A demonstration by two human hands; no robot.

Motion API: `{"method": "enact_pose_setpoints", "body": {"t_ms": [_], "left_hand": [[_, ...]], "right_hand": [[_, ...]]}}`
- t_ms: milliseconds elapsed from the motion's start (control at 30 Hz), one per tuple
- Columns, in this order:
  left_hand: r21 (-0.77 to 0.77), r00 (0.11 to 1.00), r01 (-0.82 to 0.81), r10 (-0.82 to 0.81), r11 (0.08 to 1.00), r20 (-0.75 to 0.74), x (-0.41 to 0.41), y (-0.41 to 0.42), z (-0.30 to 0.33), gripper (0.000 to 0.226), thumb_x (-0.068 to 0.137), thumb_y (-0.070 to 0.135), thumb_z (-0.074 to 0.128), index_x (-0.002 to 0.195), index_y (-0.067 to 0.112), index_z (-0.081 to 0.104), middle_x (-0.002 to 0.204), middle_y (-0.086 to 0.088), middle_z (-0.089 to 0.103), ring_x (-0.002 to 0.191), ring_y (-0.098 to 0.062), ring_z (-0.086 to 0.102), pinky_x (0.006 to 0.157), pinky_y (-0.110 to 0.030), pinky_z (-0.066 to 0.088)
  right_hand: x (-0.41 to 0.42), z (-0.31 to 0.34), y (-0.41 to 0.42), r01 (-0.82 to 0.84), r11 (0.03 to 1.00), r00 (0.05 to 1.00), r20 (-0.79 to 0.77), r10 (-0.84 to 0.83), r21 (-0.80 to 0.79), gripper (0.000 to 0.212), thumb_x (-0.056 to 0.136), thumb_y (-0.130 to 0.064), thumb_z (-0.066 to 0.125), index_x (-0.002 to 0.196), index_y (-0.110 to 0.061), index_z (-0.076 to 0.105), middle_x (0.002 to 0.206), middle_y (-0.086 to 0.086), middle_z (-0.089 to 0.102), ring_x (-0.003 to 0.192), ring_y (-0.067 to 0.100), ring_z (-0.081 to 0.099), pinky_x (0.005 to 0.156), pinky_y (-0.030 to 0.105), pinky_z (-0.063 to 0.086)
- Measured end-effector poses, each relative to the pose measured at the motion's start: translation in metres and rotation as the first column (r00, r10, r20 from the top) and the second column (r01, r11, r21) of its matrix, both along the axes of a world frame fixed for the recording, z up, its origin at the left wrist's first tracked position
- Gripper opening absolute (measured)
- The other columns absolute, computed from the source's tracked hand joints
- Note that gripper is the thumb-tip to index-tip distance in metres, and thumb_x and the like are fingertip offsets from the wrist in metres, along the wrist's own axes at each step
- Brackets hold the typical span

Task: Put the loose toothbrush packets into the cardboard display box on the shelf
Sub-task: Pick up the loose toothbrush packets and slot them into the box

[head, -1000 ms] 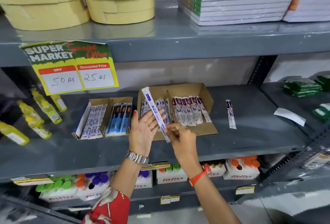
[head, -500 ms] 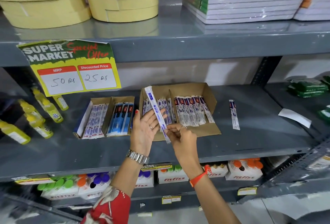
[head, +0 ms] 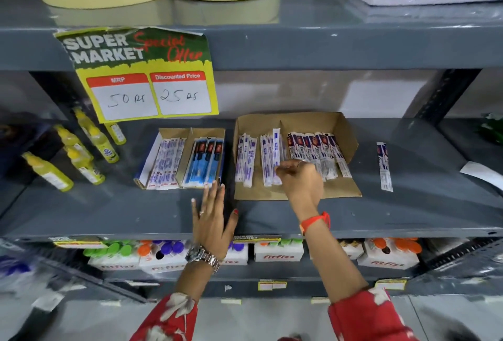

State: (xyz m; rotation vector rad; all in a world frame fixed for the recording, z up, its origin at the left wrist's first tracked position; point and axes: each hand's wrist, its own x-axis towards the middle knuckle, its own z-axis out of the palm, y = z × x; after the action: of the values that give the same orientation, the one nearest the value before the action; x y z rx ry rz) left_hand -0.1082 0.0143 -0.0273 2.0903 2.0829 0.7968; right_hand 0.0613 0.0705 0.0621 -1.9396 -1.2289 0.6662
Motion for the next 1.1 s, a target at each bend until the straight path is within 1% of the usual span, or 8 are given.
{"method": "enact_pose_setpoints", "body": {"t_ms": [133,267,367,467,567,633,800,1100], "left_hand": [[-0.103,0.976,0.023,-0.045,0.994,-0.215,-0.003,-0.004,-0.009,0.067,0.089,0.052,0.011,0.137,0.009,0.027,0.146,-0.009,0.029,0.135,-0.023,0.016,0.109,-0.042,-0.002],[-0.138,0.97,0.013,-0.046,0.99,-0.241,-0.001,-0.003,-0.011,0.069,0.085,0.053,0.01,0.14,0.012,0.024,0.148,-0.004,0.025,0.137,-0.02,0.02,0.111,-0.04,-0.003],[-0.129,0.974,0.018,-0.047,0.991,-0.224,-0.001,-0.003,-0.011,0.066,0.086,0.048,0.016,0.139,0.012,0.028,0.147,-0.005,0.029,0.135,-0.023,0.026,0.111,-0.041,0.002],[-0.118,0.976,0.027,-0.052,0.993,-0.213,-0.001,-0.002,-0.012,0.064,0.086,0.048,0.018,0.137,0.011,0.031,0.146,-0.006,0.031,0.135,-0.024,0.027,0.111,-0.04,0.003],[-0.118,0.978,0.03,-0.053,0.993,-0.201,-0.001,-0.001,-0.012,0.063,0.086,0.047,0.02,0.136,0.011,0.034,0.145,-0.008,0.034,0.133,-0.026,0.03,0.109,-0.044,0.008],[-0.117,0.98,0.029,-0.052,0.993,-0.194,-0.001,-0.002,-0.012,0.062,0.086,0.046,0.022,0.135,0.01,0.036,0.144,-0.008,0.036,0.133,-0.026,0.032,0.109,-0.045,0.012],[-0.107,0.982,0.02,-0.04,0.994,-0.183,-0.001,-0.001,-0.013,0.061,0.086,0.046,0.025,0.133,0.01,0.039,0.142,-0.008,0.039,0.131,-0.026,0.034,0.108,-0.044,0.015],[-0.067,0.981,0.036,-0.048,0.997,-0.188,0.008,-0.002,-0.011,0.065,0.086,0.047,0.024,0.138,0.007,0.026,0.147,-0.01,0.027,0.136,-0.023,0.02,0.11,-0.045,0.008]], "right_hand": [[-0.016,0.003,0.014,-0.001,0.998,0.958,0.288,0.018,-0.06,0.02,0.079,-0.034,0.065,0.09,-0.019,0.073,0.09,0.011,0.075,0.085,0.03,0.069,0.066,0.029,0.049],[-0.034,0.002,0.012,-0.067,0.998,0.852,0.522,0.045,0.023,0.009,0.077,-0.017,0.064,0.074,-0.011,0.07,0.063,0.013,0.066,0.067,0.03,0.067,0.058,0.027,0.037],[-0.046,0.0,0.016,-0.106,0.994,0.81,0.581,0.078,0.013,0.007,0.075,-0.014,0.064,0.069,-0.011,0.068,0.061,0.011,0.068,0.063,0.027,0.067,0.07,0.032,0.042],[-0.053,-0.001,0.027,-0.11,0.993,0.799,0.592,0.107,-0.031,0.012,0.08,-0.016,0.062,0.069,-0.013,0.064,0.063,0.008,0.069,0.064,0.025,0.066,0.099,0.041,0.035],[-0.056,-0.005,0.036,-0.107,0.993,0.784,0.61,0.116,-0.051,0.018,0.081,-0.014,0.061,0.063,-0.014,0.059,0.058,0.007,0.064,0.064,0.026,0.066,0.105,0.044,0.029],[-0.057,-0.008,0.04,-0.111,0.992,0.76,0.639,0.121,-0.056,0.025,0.082,-0.019,0.063,0.059,-0.015,0.054,0.053,0.006,0.059,0.061,0.025,0.065,0.105,0.045,0.03],[-0.043,-0.01,0.038,-0.125,0.992,0.79,0.605,0.099,0.001,0.025,0.085,-0.03,0.055,0.074,-0.012,0.069,0.065,0.011,0.07,0.068,0.027,0.064,0.098,0.043,0.032],[0.03,-0.012,0.014,0.083,0.961,0.864,0.461,-0.202,0.265,0.017,0.078,-0.026,0.057,0.084,-0.021,0.072,0.07,0.011,0.074,0.073,0.031,0.067,0.085,0.039,0.041]]}}
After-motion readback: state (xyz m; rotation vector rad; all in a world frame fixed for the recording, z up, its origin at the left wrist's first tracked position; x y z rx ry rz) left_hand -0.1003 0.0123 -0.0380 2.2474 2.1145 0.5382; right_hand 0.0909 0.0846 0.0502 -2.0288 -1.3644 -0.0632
